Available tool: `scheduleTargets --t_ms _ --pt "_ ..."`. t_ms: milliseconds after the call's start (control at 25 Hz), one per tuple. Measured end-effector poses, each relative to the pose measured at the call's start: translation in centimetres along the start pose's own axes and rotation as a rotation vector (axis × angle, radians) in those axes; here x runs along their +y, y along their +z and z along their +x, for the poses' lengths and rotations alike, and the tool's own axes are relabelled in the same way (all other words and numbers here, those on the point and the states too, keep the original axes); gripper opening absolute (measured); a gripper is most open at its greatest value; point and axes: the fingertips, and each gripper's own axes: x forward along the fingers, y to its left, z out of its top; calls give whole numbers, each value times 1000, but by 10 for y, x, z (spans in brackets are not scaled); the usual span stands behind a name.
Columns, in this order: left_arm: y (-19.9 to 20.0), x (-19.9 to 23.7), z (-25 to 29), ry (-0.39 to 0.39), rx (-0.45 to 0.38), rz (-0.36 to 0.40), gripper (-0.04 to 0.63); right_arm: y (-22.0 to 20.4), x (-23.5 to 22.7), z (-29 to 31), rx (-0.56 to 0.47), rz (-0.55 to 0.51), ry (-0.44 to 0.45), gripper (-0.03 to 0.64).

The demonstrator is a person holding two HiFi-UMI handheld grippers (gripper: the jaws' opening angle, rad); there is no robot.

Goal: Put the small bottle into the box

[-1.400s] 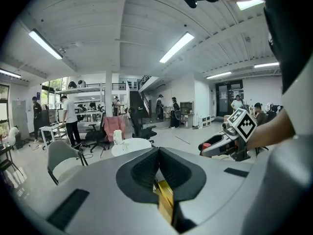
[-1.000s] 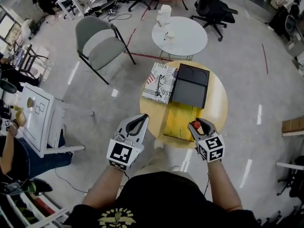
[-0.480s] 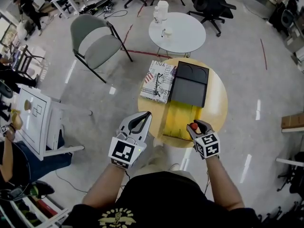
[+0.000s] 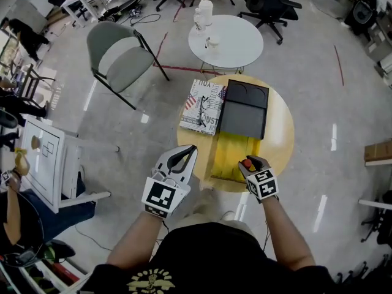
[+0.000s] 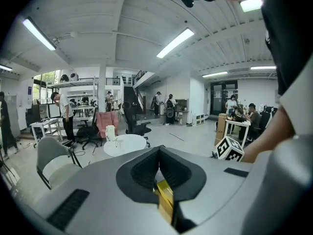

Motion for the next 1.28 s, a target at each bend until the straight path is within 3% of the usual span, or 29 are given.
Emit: scheduleTargets --t_ms 520,840,1280 --pt "-3 -7 6 -33 10 -1 17 -27 -11 23 68 39 -16 170" --pt "-1 -9 -6 -12 3 -34 17 -38 -4 21 92 44 9 175" --pt "15 -34 -28 0 -27 -18 17 -24 13 -14 19 6 48 196"
